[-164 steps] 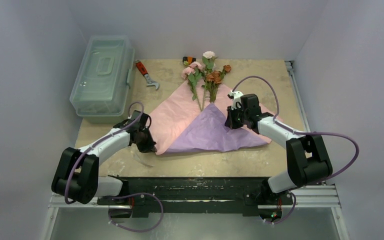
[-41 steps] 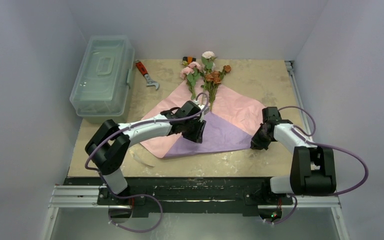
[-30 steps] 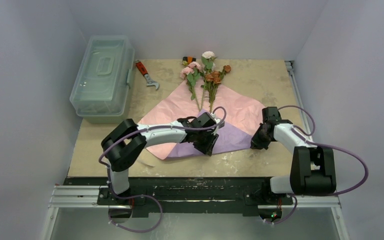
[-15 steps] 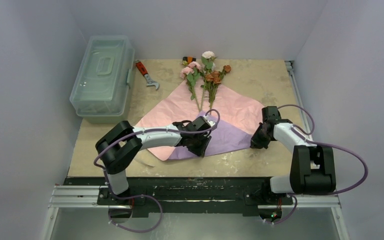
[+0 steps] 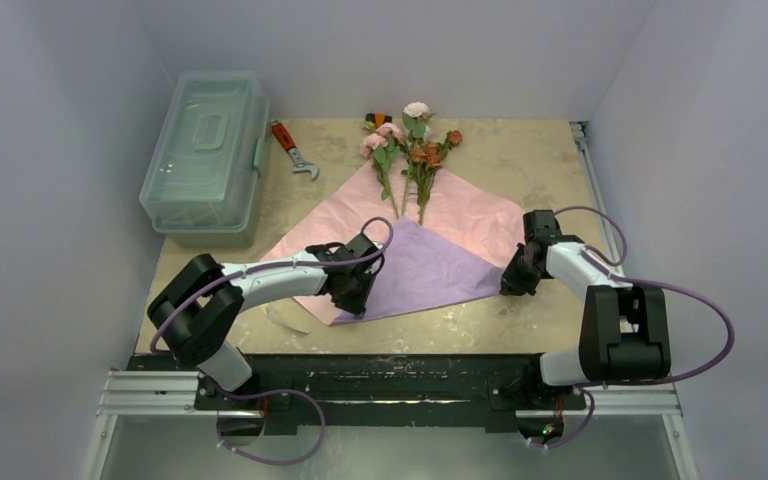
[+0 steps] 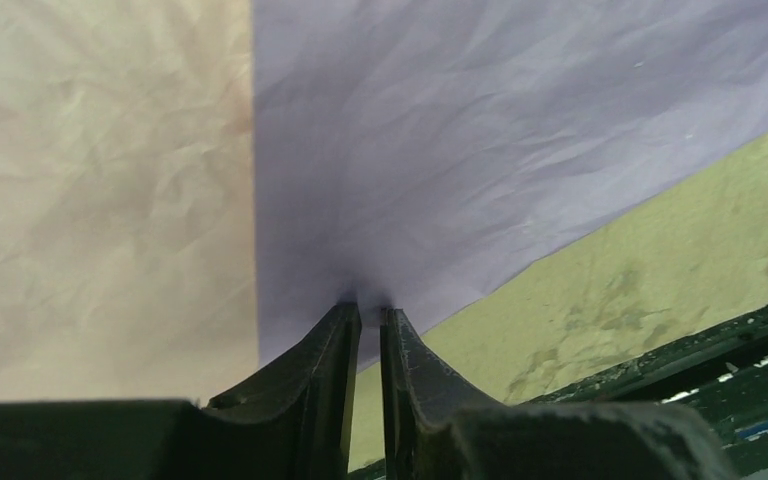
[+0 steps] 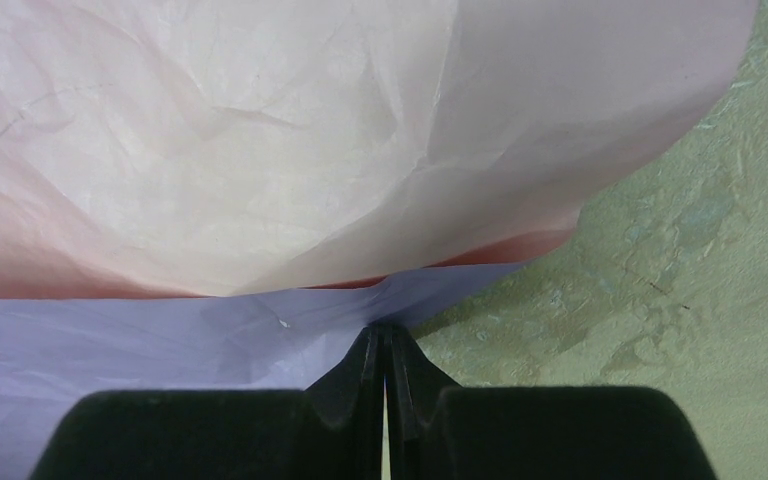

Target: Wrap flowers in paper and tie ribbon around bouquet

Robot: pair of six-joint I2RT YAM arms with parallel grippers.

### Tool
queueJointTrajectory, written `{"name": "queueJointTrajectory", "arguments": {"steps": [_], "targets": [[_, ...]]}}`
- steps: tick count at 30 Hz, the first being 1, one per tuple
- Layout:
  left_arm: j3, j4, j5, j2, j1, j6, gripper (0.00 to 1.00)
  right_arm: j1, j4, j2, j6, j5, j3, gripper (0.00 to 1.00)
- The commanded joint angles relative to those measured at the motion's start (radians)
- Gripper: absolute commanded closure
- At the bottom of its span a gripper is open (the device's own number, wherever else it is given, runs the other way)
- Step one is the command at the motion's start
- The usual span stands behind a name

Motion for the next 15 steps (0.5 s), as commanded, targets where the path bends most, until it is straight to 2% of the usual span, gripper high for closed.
{"name": "queueJointTrajectory", "arguments": {"steps": [1, 12, 15], "targets": [[-0.034, -0.104, -0.051, -0.064, 0.03, -0.051, 0.81, -0.005, 0.028, 0.029, -0.026, 0.053, 0.013, 0.91], [-0.068, -0.185, -0.098, -0.146, 0.032, -0.085, 0.81, -0.004, 0.004, 0.008, 0.003, 0.078, 0.022, 0.94], [-0.048, -0.197, -0.102, -0.157, 0.032, -0.081, 0.81, -0.005, -0.01, -0.006, 0.004, 0.069, 0.032, 0.89]]}}
